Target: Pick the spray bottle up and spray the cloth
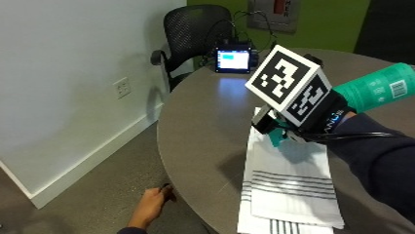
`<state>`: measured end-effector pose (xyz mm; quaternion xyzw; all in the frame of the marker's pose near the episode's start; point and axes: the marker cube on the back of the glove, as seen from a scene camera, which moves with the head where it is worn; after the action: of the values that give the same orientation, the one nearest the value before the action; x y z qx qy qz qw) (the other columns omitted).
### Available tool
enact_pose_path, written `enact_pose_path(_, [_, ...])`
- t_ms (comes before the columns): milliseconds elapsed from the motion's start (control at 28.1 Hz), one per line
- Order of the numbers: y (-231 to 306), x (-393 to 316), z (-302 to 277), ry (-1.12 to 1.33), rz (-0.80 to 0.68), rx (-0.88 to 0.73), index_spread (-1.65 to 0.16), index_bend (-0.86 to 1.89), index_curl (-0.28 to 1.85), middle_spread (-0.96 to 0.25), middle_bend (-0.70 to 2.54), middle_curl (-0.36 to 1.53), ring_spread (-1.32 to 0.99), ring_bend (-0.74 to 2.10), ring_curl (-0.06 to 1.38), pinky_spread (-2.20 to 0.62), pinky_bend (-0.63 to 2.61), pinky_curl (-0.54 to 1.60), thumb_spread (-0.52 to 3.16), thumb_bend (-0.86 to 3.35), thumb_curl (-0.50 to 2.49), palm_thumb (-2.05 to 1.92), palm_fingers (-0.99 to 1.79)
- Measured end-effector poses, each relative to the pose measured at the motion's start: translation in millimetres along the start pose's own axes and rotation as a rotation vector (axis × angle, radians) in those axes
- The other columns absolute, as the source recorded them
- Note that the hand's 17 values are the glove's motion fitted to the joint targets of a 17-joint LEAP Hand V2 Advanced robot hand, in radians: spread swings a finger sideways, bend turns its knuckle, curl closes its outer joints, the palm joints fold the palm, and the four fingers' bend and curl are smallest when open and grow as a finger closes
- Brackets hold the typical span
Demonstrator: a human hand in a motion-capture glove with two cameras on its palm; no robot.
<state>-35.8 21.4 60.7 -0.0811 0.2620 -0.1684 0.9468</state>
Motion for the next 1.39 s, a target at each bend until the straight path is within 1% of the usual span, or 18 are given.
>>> enact_pose_path(107, [-0.7,2.8,-4.3,-0.070,0.025,0.008,-0.25,0.18,0.50,-0.14,0.38,0.51,-0.23,0.52,0.45,-0.29,0.50,0.39,0.46,-0.03,0.74,0.98,1.29])
enact_pose_path(213, [-2.6,11.0,-13.8,-0.197,0.075,0.034,-0.25,0.18,0.50,-0.14,0.38,0.51,-0.23,0.52,0.45,-0.29,0.50,0.39,0.46,-0.03,0.74,0.98,1.29])
enact_pose_path(533, [-8.4,32.1,-39.9,-0.760,0.276,0.131,-0.26,0.18,0.50,-0.14,0.38,0.51,-0.23,0.52,0.45,-0.29,0.50,0.39,0.46,-0.03,0.74,0.98,1.28])
enact_pose_path(817, [-15.7,10.0,-35.9,-1.213,0.360,0.133,-0.26,0.17,0.50,-0.14,0.38,0.51,-0.23,0.52,0.45,-0.29,0.50,0.39,0.47,-0.03,0.74,0.98,1.28])
enact_pose_path(959, [-18.4,2.6,-41.9,-1.419,0.392,0.168,-0.26,0.17,0.50,-0.13,0.37,0.51,-0.22,0.51,0.45,-0.29,0.51,0.39,0.49,-0.03,0.74,0.98,1.26])
enact_pose_path(1137, [-23.6,-7.1,-29.8,-1.569,0.449,0.181,-0.26,0.15,0.49,-0.13,0.36,0.51,-0.22,0.51,0.45,-0.25,0.51,0.39,0.55,-0.03,0.73,0.97,1.23])
enact_pose_path(1386, [-30.0,-37.5,-0.9,-1.694,0.491,0.163,-0.27,0.14,0.47,-0.13,0.35,0.50,-0.21,0.51,0.44,-0.20,0.48,0.38,0.66,-0.03,0.70,0.95,1.18])
